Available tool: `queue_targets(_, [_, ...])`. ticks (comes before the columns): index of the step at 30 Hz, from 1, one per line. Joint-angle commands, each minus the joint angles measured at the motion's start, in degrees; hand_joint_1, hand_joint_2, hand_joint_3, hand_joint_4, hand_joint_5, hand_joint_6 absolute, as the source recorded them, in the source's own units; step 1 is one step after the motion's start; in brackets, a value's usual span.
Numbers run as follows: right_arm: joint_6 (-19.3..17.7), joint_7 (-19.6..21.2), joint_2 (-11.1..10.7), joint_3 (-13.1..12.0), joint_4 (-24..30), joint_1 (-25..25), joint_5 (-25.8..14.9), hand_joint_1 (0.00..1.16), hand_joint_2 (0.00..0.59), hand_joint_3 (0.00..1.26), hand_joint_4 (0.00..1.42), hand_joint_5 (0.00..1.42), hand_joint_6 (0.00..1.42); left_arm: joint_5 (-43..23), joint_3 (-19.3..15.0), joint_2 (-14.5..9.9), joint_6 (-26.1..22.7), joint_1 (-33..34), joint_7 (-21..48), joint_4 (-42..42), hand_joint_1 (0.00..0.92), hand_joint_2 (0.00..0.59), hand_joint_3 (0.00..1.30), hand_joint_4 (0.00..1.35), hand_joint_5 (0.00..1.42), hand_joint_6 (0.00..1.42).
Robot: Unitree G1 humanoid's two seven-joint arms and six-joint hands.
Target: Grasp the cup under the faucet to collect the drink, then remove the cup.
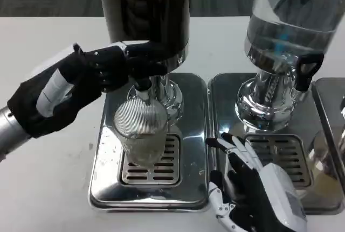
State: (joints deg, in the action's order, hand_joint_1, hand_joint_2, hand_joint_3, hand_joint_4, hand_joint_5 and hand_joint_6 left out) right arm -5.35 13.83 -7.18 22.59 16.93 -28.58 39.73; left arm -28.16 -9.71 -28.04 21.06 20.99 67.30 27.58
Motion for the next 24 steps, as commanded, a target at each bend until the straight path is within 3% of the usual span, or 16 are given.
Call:
queue_targets(1, [0.1, -0.3, 0.0, -0.2, 0.5, 0.0, -0.6, 0.54, 0.586, 0.22, 0.08, 0.03, 0.14, 1.7, 0.7, -0.4, 1.1, -0.1, 1.2, -1.1, 0.0, 0.043, 0.27, 0.15, 0.21, 0.14])
queue_targets(24, [-0.8, -2.7, -1.0, -2.2, 0.8, 1.9, -4.3, 0.51, 0.585, 0.21, 0.06, 0.03, 0.14, 4.2, 1.4, -1.5, 9.3, -2.0, 2.7, -2.7, 0.0, 0.051, 0.29, 0.18, 0.23, 0.16])
